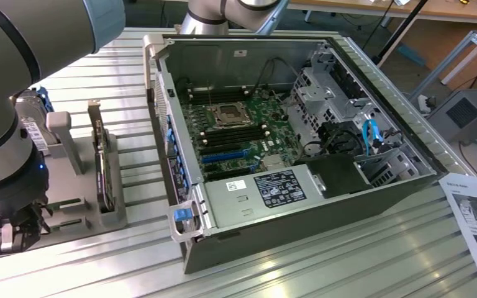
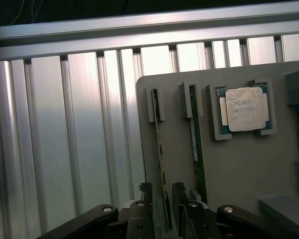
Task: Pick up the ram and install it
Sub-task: 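Pick up the ram and move it above insertion slot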
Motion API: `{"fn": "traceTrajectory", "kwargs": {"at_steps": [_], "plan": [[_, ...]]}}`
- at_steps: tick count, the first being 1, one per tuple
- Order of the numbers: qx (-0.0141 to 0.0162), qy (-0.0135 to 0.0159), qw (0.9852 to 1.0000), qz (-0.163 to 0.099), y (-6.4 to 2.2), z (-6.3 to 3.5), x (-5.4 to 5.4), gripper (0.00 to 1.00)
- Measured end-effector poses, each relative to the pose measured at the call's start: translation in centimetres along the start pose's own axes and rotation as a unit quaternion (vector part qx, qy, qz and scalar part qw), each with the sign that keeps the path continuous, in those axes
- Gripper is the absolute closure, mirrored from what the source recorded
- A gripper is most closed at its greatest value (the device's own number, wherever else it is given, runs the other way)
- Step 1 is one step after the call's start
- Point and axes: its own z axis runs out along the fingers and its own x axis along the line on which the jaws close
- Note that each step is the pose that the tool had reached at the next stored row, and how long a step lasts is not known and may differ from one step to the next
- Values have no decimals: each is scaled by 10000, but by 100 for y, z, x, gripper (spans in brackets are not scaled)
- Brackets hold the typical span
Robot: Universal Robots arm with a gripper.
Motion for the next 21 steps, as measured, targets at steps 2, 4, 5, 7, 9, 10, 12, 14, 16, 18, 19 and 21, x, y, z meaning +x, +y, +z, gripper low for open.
{"fn": "traceTrajectory", "kwargs": {"at_steps": [2, 4, 5, 7, 9, 10, 12, 14, 16, 18, 19, 21], "plan": [[0, 0, 10000, 0, -2, 41, 1, 70], [0, -1, 10000, 0, -4, 71, 2, 70], [0, 0, 10000, 0, -4, 87, 2, 70], [2, 1, 10000, -8, -5, 112, 3, 70], [3, 0, 10000, -8, -5, 114, 3, 70], [4, 0, 10000, -8, -5, 114, 3, 70], [12, -2, 10000, -19, -6, 115, 2, 70], [18, -1, 10000, -60, -5, 115, 3, 70], [24, 1, 9999, -109, -4, 115, 3, 70], [30, 2, 9999, -159, -3, 116, 3, 70], [35, 3, 9998, -195, -2, 117, 3, 70], [37, 4, 9998, -213, -2, 117, 3, 70]]}}
